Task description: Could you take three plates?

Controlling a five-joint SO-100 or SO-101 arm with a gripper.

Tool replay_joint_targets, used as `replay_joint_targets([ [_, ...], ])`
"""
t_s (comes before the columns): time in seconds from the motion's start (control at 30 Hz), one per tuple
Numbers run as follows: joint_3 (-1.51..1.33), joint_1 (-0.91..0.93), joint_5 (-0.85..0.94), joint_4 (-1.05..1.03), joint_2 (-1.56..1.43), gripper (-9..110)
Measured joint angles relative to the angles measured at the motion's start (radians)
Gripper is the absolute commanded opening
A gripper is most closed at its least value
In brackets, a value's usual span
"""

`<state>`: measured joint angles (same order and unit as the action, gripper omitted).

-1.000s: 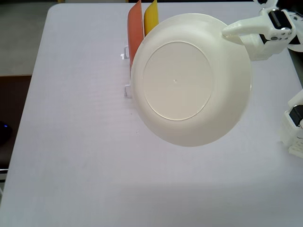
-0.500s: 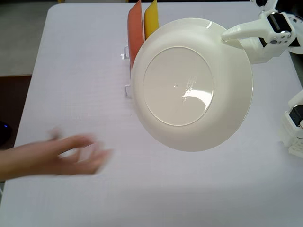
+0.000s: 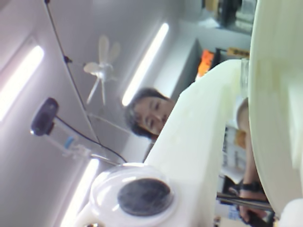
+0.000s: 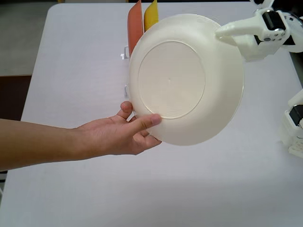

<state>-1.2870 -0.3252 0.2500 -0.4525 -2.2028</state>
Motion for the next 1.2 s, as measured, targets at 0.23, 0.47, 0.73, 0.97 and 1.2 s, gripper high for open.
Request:
replay_joint_targets([
  [0.23, 0.006, 0.0, 0.052, -0.075, 0.0, 33],
  [0.47, 0.011, 0.054, 0.112, -0.16, 0.0, 39],
  [0.73, 0.034, 0.115, 0.166, -0.212, -0.002, 38],
  [0.97, 0.034, 0.347, 0.132, -0.295, 0.02, 3],
  [1.2, 0.034, 0.584, 0.141, -0.299, 0.181, 0],
])
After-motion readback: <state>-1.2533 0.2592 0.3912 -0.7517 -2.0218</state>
